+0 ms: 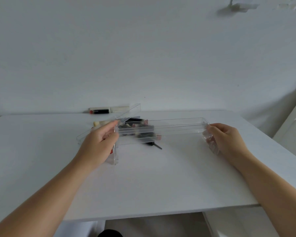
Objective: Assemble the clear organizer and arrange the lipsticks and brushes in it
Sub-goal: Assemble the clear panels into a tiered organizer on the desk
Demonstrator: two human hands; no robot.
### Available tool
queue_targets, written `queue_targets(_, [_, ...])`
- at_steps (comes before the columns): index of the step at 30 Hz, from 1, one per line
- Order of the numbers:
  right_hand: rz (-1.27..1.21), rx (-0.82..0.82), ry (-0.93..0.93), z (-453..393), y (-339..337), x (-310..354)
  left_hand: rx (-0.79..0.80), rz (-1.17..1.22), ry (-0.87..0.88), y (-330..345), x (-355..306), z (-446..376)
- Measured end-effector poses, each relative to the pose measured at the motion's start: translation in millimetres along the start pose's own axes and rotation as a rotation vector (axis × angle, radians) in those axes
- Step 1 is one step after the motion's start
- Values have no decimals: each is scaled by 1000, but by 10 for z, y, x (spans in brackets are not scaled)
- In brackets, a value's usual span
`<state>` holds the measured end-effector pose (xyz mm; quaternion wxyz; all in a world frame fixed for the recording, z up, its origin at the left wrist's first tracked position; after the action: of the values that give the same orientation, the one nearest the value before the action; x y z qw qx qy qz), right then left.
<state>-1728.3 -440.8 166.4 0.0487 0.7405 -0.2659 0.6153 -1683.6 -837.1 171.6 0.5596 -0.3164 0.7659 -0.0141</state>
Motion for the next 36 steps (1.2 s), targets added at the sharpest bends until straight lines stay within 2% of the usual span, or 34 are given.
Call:
queue_targets(14, [38,-28,-26,3,-22,-4,-1,41,-75,-31,-45,7])
queue_targets(19, [-101,21,45,48,49,-5,-7,56,-109,-61,-34,24])
queue_targets(25, [-84,53,19,31,58,-33,-5,21,-78,-58,-56,27])
queue_targets(30, [-194,115,59,-7,129,-103,-7,13,-98,-70,-67,35])
queue_targets(36, [-202,145,69,-67,159,-178,25,19,-127,-59,-52,57])
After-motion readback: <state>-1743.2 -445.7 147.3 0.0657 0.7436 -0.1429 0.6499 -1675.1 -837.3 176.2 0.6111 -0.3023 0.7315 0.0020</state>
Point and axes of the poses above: each hand's wrist, its own z-axis away from the middle knuckle, its own y-axis out of the palm, x = y × z, the point moved 9 cm from there along -z, towards the middle knuckle, and after that the axes turned 11 degrees about -x, right-handed, at the moved point
